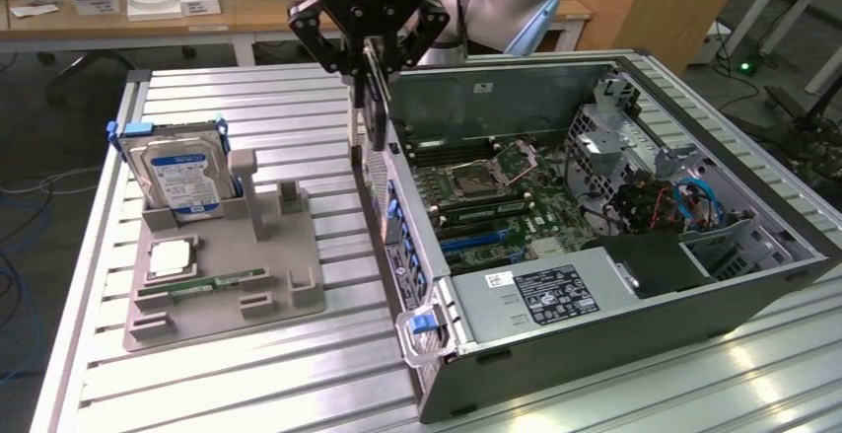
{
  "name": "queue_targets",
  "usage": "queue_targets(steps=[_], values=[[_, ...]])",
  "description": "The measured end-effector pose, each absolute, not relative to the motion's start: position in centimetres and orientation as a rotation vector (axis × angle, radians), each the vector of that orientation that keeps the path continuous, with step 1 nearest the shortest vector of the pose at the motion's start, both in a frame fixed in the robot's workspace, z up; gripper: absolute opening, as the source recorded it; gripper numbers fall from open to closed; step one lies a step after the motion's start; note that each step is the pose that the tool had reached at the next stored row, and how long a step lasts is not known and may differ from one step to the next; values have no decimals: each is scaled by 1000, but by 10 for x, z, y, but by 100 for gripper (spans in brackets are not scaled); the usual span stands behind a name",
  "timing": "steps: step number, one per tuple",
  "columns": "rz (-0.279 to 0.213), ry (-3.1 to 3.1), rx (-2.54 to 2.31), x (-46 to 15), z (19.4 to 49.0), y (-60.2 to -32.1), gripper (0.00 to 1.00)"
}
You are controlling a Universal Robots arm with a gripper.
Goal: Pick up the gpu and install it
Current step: 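Pick up the gpu and move the gpu toward the slot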
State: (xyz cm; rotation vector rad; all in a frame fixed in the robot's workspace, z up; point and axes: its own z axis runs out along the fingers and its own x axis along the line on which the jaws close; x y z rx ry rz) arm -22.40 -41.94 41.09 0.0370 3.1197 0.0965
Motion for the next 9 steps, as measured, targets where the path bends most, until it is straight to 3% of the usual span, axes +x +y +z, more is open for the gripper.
queue_targets(steps=[9], values=[[96,3116,37,-220,409,-419,28]])
